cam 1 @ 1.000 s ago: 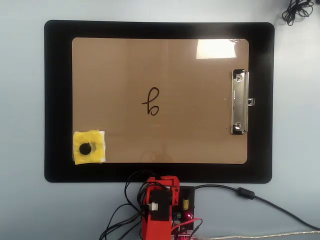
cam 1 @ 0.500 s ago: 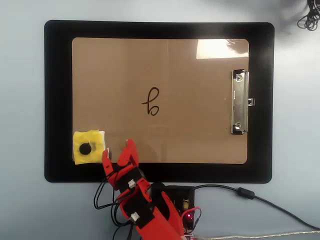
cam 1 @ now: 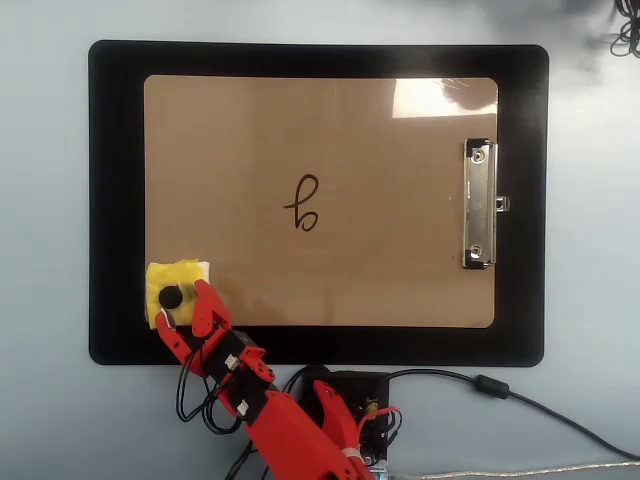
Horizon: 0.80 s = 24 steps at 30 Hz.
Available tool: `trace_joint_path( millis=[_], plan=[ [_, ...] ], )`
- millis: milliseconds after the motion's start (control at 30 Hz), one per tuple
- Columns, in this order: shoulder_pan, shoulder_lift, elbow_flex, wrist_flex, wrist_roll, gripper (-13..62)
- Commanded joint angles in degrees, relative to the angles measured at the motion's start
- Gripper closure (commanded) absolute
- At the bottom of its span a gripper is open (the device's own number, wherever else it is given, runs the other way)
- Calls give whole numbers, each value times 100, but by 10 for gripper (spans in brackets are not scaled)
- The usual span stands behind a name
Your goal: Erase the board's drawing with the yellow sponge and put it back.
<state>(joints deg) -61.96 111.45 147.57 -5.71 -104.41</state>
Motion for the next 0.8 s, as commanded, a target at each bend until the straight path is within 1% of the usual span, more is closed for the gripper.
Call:
trace_joint_path(
  millis=[0,267,367,433,600,633,667,700,733,767],
  plan=[
    [-97,-44,-246,-457,-18,168],
    [-105,-624,-554,-519,-9,169],
    [-105,-782,-519,-721,62,188],
    [-97,-905,-501,-896,272,214],
    [-88,-1485,-562,-1600,712,219],
    [-79,-1626,-536,-1802,721,230],
    [-79,-1714,-519,-1942,721,266],
    [-62,-1749,-501,-2039,721,317],
    [-53,-1749,-492,-2136,747,390],
    [-26,-1749,-492,-2153,782,437]
  ],
)
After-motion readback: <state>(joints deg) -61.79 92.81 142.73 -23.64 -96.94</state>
